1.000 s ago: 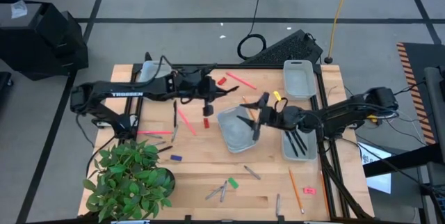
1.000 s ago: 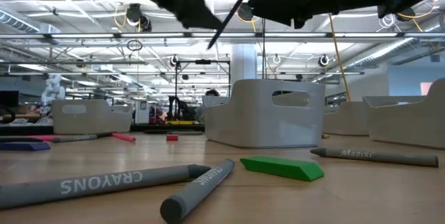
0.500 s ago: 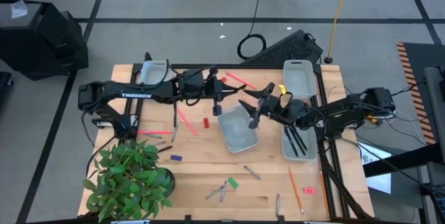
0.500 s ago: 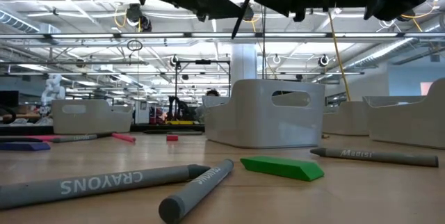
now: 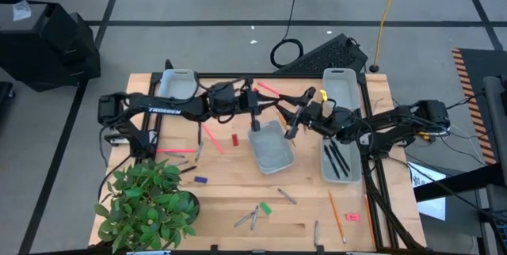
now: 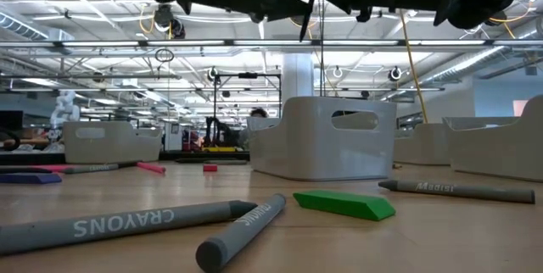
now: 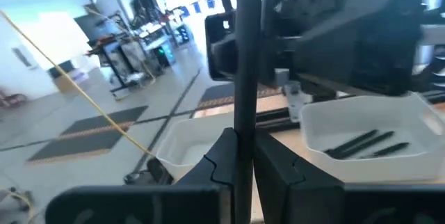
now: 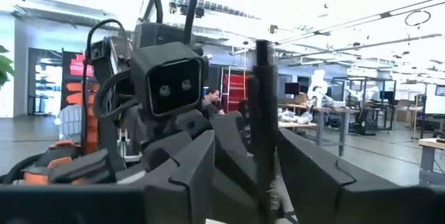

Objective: Sort crayons/erasers/pens/pencils in bins
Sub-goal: Put the black pen into the bottom right gray bin

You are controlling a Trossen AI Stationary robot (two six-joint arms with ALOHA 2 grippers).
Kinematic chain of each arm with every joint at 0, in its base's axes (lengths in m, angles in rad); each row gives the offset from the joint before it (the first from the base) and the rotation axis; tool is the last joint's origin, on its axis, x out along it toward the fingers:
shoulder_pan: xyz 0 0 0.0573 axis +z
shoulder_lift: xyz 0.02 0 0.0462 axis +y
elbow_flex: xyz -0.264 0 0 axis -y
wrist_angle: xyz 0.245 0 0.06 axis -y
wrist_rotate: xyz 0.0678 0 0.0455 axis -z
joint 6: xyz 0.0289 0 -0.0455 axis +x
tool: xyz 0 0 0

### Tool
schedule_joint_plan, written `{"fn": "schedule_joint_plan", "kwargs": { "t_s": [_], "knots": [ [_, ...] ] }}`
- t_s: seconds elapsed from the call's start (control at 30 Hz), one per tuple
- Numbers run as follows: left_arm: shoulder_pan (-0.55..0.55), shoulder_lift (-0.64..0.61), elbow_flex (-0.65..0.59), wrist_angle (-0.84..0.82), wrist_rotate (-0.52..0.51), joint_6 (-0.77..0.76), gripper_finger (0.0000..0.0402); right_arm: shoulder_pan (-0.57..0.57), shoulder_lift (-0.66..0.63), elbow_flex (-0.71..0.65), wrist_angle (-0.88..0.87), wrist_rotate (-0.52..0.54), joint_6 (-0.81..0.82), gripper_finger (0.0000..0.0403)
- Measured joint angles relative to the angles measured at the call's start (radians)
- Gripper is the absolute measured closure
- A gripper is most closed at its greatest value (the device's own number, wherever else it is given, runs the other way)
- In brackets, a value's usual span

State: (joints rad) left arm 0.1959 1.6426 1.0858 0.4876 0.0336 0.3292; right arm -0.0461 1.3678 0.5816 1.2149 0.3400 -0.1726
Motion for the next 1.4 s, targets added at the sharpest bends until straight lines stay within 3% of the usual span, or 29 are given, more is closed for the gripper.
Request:
{"fn": "schedule_joint_plan", "kwargs": {
  "t_s": [0.2, 0.47, 0.53, 0.63, 0.8, 0.93, 1.07, 1.17, 1.27, 1.4],
  "knots": [
    [0.000, 0.008, 0.001, 0.034, -0.008, -0.017, 0.0371, -0.015, 0.000, 0.000, 0.006, -0.001, 0.001, 0.0293],
    [-0.003, 0.009, 0.000, 0.039, -0.007, -0.026, 0.0370, -0.020, 0.000, 0.000, 0.006, 0.004, -0.016, 0.0374],
    [-0.007, 0.009, 0.000, 0.039, -0.009, -0.029, 0.0365, -0.020, 0.000, 0.000, 0.005, 0.004, -0.028, 0.0375],
    [-0.015, 0.006, 0.000, 0.033, -0.011, -0.036, 0.0333, -0.019, -0.001, 0.000, -0.007, 0.006, -0.028, 0.0375],
    [-0.031, -0.044, 0.000, -0.068, -0.032, -0.028, 0.0234, -0.018, -0.031, 0.035, -0.150, 0.026, -0.031, 0.0375],
    [-0.048, -0.153, 0.000, -0.347, -0.089, 0.006, 0.0166, -0.017, -0.106, 0.111, -0.482, 0.051, -0.019, 0.0375],
    [-0.063, -0.262, 0.000, -0.673, -0.137, -0.054, 0.0136, -0.010, -0.190, 0.232, -1.016, 0.146, 0.080, 0.0375],
    [-0.075, -0.314, 0.000, -0.857, -0.205, -0.133, 0.0132, -0.011, -0.226, 0.319, -1.423, 0.209, 0.268, 0.0375],
    [-0.082, -0.340, 0.000, -0.990, -0.286, -0.220, 0.0131, -0.010, -0.242, 0.387, -1.747, 0.207, 0.518, 0.0375],
    [-0.087, -0.337, -0.001, -1.060, -0.383, -0.313, 0.0131, 0.025, -0.235, 0.442, -2.083, 0.092, 0.844, 0.0375]
  ]
}}
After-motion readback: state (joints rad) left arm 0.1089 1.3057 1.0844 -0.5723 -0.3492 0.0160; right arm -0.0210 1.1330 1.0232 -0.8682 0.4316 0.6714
